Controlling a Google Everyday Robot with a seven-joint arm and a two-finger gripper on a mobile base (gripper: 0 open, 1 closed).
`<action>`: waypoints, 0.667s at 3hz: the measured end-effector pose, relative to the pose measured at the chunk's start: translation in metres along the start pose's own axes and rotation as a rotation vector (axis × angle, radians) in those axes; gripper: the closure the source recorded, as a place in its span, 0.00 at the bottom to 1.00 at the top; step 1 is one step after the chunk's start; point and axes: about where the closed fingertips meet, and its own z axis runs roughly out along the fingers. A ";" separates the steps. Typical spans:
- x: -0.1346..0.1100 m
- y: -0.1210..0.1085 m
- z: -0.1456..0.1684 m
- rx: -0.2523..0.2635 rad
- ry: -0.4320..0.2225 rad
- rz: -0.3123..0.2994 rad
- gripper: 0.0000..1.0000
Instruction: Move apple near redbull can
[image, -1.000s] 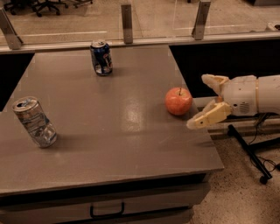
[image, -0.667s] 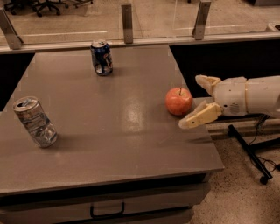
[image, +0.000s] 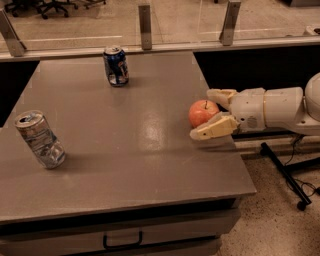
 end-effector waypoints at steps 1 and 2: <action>0.009 0.004 0.008 -0.030 0.006 0.012 0.43; -0.009 0.013 0.024 -0.094 -0.036 -0.012 0.64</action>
Offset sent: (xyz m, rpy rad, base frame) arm -0.0020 0.0556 0.0110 0.0812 -0.0041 0.1886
